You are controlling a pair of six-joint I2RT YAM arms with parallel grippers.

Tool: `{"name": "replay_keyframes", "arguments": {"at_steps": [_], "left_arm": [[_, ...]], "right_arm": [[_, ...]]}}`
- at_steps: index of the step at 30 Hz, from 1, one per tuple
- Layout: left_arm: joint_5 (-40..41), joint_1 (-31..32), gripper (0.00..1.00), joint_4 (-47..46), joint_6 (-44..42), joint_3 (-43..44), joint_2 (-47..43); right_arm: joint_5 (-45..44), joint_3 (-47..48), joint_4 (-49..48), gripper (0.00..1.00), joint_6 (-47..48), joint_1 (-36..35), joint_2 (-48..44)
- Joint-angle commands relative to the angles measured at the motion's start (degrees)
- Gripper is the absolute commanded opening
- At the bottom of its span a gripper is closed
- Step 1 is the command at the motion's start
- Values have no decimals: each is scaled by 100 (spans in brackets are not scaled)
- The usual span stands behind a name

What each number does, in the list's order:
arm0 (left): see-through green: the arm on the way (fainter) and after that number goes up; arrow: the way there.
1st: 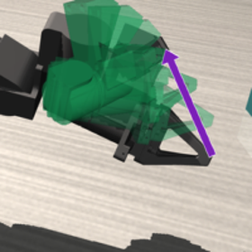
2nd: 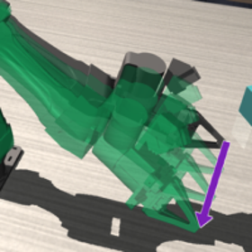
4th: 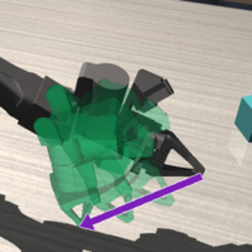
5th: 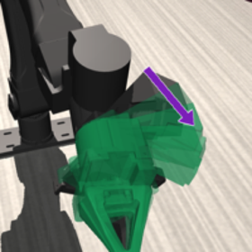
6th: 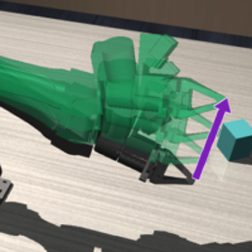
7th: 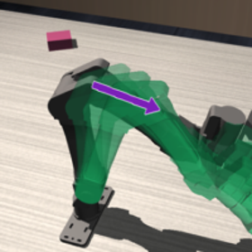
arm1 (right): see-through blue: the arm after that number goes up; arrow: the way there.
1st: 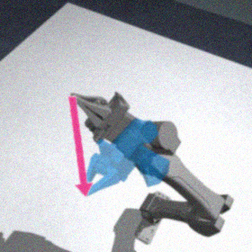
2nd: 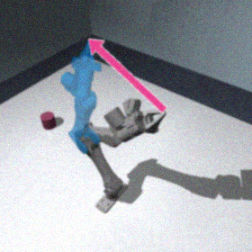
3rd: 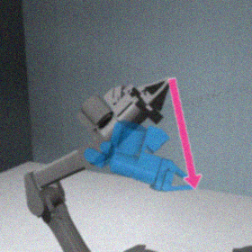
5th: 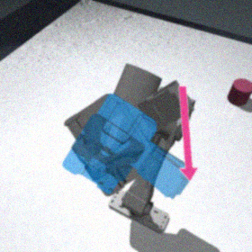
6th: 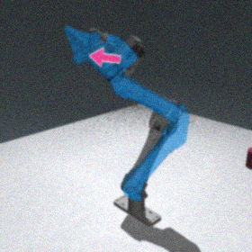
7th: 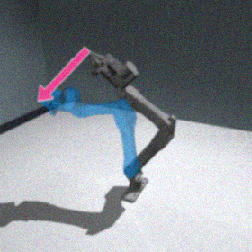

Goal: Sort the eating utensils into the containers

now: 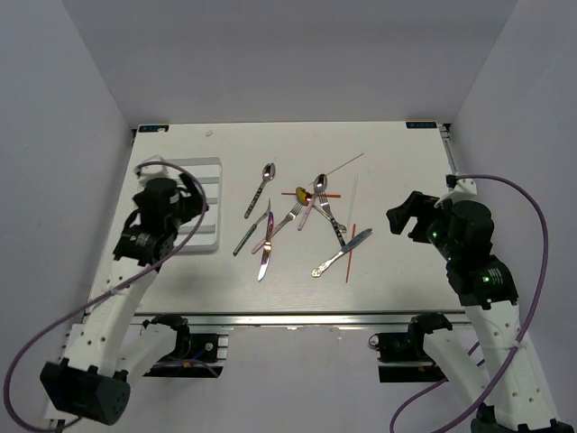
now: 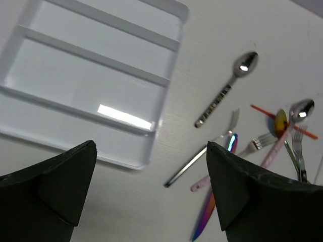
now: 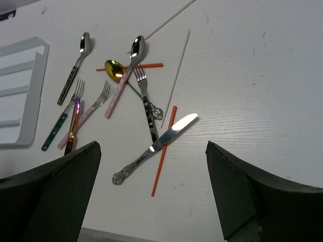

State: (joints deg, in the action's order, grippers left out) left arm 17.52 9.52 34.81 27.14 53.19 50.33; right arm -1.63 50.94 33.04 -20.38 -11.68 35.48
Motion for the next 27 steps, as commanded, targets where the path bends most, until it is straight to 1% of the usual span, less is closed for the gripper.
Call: {"name": "replay_keyframes", "arguments": {"at_steps": [1,2,3,4,5,6,7,8,10,11,12,14,15,18,27], "left_arm": [[759,1224,98,-518,318,146,772],[971,1550,98,-545,353,261,1047],[903,1962,98,-606,389,384,1328],[711,2044,98,-859,389,472,1583],[474,2089,98,-1036,345,560,2012],[-50,2124,97,-1264,284,578,2199],[-160,2133,97,-1553,266,605,2375],[-187,2142,94,-1547,266,788,2777],[-240,2151,91,-1504,169,999,3157],[-258,2151,85,-1468,152,1192,3498],[-406,2159,83,-1477,47,1272,3650],[-416,2212,79,-1459,11,1422,3913],[-442,2221,76,-1468,-24,1518,4150],[-530,2300,76,-1450,2,1615,4458],[-267,2608,76,-1345,107,1563,4873]], "right_arm": [[601,-14,-245,89,-97,8,265],[637,-14,-236,89,-98,17,353],[664,21,-219,89,-80,8,397],[664,48,-167,89,-37,8,424],[655,74,-149,89,-10,8,442],[655,92,-148,89,16,8,442],[664,109,-140,89,60,8,424],[673,118,-131,89,95,8,389],[725,136,-105,89,174,8,372],[725,127,-78,89,201,17,363],[743,118,-69,89,210,8,354],[795,66,-69,89,245,8,354],[822,39,-78,89,254,17,354],[918,-31,-139,89,254,8,398],[1059,-102,-245,89,245,8,477]]}}
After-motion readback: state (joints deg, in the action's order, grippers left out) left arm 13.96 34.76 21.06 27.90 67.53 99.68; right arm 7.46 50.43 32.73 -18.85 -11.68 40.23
